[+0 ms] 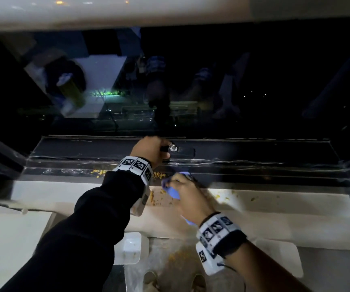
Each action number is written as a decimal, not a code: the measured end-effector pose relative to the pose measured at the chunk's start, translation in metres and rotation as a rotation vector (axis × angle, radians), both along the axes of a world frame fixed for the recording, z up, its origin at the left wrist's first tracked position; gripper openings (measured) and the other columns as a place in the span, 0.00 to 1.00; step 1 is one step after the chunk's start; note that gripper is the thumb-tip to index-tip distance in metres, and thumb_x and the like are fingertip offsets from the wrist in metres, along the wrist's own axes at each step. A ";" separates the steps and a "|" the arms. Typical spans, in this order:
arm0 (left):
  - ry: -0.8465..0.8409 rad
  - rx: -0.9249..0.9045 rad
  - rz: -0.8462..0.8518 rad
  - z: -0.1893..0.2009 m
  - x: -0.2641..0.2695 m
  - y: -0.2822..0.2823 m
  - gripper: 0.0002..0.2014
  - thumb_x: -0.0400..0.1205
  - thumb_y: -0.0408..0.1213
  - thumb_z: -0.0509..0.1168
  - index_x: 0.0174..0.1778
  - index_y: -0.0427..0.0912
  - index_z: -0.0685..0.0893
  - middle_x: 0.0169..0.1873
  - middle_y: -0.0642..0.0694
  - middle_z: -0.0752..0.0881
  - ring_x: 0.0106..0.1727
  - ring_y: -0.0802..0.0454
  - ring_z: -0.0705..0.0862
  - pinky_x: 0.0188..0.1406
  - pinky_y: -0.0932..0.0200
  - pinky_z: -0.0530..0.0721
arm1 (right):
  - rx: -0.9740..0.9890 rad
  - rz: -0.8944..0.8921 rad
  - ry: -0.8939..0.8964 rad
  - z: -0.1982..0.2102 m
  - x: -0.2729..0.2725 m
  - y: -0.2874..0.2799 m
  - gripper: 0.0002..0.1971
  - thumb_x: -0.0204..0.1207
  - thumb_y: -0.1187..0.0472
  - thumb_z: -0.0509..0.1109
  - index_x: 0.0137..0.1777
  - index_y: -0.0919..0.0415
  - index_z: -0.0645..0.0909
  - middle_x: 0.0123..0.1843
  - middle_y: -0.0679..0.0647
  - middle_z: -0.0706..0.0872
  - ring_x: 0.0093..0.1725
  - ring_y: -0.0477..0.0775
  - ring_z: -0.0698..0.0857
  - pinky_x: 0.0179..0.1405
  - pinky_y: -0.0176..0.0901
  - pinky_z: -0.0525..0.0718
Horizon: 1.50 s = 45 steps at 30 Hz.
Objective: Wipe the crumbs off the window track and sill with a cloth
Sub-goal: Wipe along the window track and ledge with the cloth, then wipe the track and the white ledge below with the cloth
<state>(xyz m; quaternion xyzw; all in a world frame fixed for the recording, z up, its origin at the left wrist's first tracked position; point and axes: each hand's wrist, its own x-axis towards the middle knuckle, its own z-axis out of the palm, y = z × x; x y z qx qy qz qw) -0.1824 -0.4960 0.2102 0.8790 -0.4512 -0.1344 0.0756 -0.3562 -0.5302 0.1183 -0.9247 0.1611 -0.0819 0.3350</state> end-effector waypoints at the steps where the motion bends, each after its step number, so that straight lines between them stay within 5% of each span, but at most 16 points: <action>1: 0.007 -0.002 0.000 0.000 0.001 0.000 0.19 0.75 0.43 0.71 0.62 0.59 0.83 0.54 0.48 0.89 0.56 0.45 0.85 0.56 0.52 0.83 | 0.068 0.018 -0.026 0.006 -0.002 -0.006 0.23 0.66 0.74 0.66 0.61 0.59 0.83 0.61 0.50 0.78 0.61 0.52 0.77 0.66 0.38 0.75; 3: 0.025 -0.009 0.000 -0.001 0.002 0.000 0.19 0.74 0.44 0.72 0.61 0.60 0.84 0.54 0.50 0.89 0.56 0.47 0.86 0.56 0.52 0.83 | 0.057 0.003 -0.074 0.017 0.000 -0.011 0.25 0.67 0.76 0.66 0.63 0.58 0.83 0.61 0.49 0.79 0.60 0.48 0.76 0.64 0.31 0.71; 8: 0.048 -0.035 -0.017 -0.003 0.008 0.003 0.18 0.74 0.43 0.73 0.61 0.59 0.84 0.54 0.51 0.89 0.56 0.48 0.86 0.56 0.53 0.83 | -0.179 -0.044 -0.026 0.001 0.017 0.012 0.28 0.67 0.76 0.67 0.65 0.52 0.79 0.67 0.43 0.73 0.64 0.50 0.72 0.66 0.41 0.78; 12: 0.042 -0.097 -0.023 -0.008 0.010 0.007 0.16 0.75 0.44 0.72 0.59 0.58 0.85 0.52 0.49 0.89 0.56 0.46 0.85 0.54 0.54 0.82 | -0.024 -0.126 -0.053 0.005 0.007 0.020 0.25 0.65 0.76 0.65 0.61 0.59 0.85 0.60 0.50 0.81 0.61 0.47 0.79 0.63 0.17 0.64; 16: 0.055 -0.106 -0.048 -0.009 0.012 0.008 0.17 0.75 0.44 0.72 0.60 0.59 0.84 0.53 0.50 0.89 0.56 0.46 0.85 0.54 0.55 0.81 | -0.136 -0.226 -0.214 0.007 0.008 0.017 0.22 0.67 0.74 0.61 0.59 0.59 0.82 0.61 0.48 0.79 0.62 0.51 0.76 0.65 0.37 0.75; 19: 0.058 -0.105 -0.080 -0.009 0.012 0.008 0.14 0.76 0.44 0.71 0.57 0.57 0.85 0.50 0.49 0.89 0.55 0.46 0.85 0.51 0.54 0.81 | -0.268 -0.242 -0.066 -0.004 0.006 0.023 0.22 0.70 0.69 0.55 0.58 0.53 0.82 0.61 0.47 0.79 0.63 0.52 0.73 0.55 0.50 0.82; 24: 0.031 -0.101 -0.132 -0.008 0.012 0.008 0.18 0.78 0.45 0.69 0.64 0.56 0.81 0.53 0.45 0.88 0.56 0.43 0.85 0.50 0.52 0.80 | 0.031 -0.318 -0.211 0.028 0.000 0.024 0.11 0.78 0.63 0.70 0.56 0.50 0.87 0.50 0.43 0.87 0.46 0.39 0.86 0.48 0.36 0.86; 26: 0.012 -0.119 -0.144 -0.006 0.010 0.010 0.16 0.78 0.45 0.69 0.63 0.56 0.82 0.53 0.45 0.88 0.55 0.43 0.85 0.49 0.52 0.81 | -0.046 -0.346 -0.263 0.030 0.005 0.017 0.10 0.78 0.62 0.71 0.58 0.52 0.86 0.55 0.41 0.84 0.54 0.38 0.82 0.56 0.30 0.81; 29: -0.003 -0.171 -0.154 -0.008 0.008 0.016 0.15 0.80 0.42 0.67 0.63 0.56 0.82 0.54 0.46 0.87 0.56 0.43 0.84 0.47 0.53 0.80 | -0.159 -0.313 -0.116 0.000 0.007 0.020 0.15 0.75 0.67 0.72 0.59 0.52 0.85 0.64 0.45 0.81 0.66 0.48 0.78 0.62 0.46 0.82; 31: 0.000 -0.206 -0.158 -0.011 0.006 0.020 0.15 0.81 0.42 0.66 0.64 0.56 0.81 0.57 0.47 0.85 0.57 0.43 0.83 0.49 0.52 0.80 | -0.050 -0.343 -0.064 0.006 0.002 0.025 0.16 0.74 0.68 0.72 0.58 0.51 0.86 0.61 0.45 0.85 0.62 0.49 0.83 0.55 0.45 0.86; 34: 0.037 -0.235 -0.189 -0.012 0.010 0.025 0.18 0.80 0.41 0.66 0.66 0.56 0.81 0.59 0.47 0.85 0.59 0.43 0.83 0.53 0.51 0.81 | 0.195 -0.399 -0.095 0.034 -0.002 0.021 0.06 0.77 0.62 0.70 0.51 0.55 0.88 0.39 0.53 0.89 0.38 0.50 0.87 0.28 0.29 0.80; 36: 0.126 -0.273 -0.223 -0.016 0.016 0.033 0.18 0.78 0.39 0.67 0.64 0.55 0.82 0.57 0.47 0.87 0.58 0.44 0.84 0.54 0.55 0.81 | 0.174 -0.419 -0.233 0.048 0.001 0.014 0.09 0.77 0.64 0.71 0.55 0.56 0.86 0.45 0.48 0.87 0.46 0.44 0.85 0.43 0.20 0.76; 40: 0.233 -0.498 -0.050 -0.029 0.023 0.067 0.14 0.81 0.41 0.65 0.62 0.47 0.84 0.55 0.44 0.85 0.58 0.45 0.83 0.56 0.63 0.74 | 0.370 -0.465 -0.338 0.052 0.019 0.020 0.12 0.81 0.54 0.68 0.61 0.54 0.78 0.55 0.49 0.80 0.53 0.43 0.81 0.51 0.34 0.77; 42: 0.309 -0.563 0.117 -0.027 0.021 0.087 0.16 0.84 0.49 0.60 0.54 0.43 0.87 0.50 0.42 0.85 0.55 0.45 0.83 0.55 0.60 0.74 | 0.588 -0.538 -0.348 0.054 0.033 0.029 0.11 0.81 0.49 0.67 0.60 0.50 0.76 0.54 0.46 0.81 0.53 0.43 0.82 0.52 0.41 0.78; 45: 0.728 -0.527 0.297 -0.013 0.016 0.108 0.32 0.78 0.69 0.53 0.50 0.45 0.88 0.50 0.48 0.88 0.54 0.51 0.85 0.60 0.53 0.78 | 0.787 -0.629 -0.362 0.049 0.056 0.037 0.16 0.79 0.46 0.66 0.65 0.47 0.75 0.61 0.48 0.83 0.60 0.50 0.82 0.62 0.51 0.79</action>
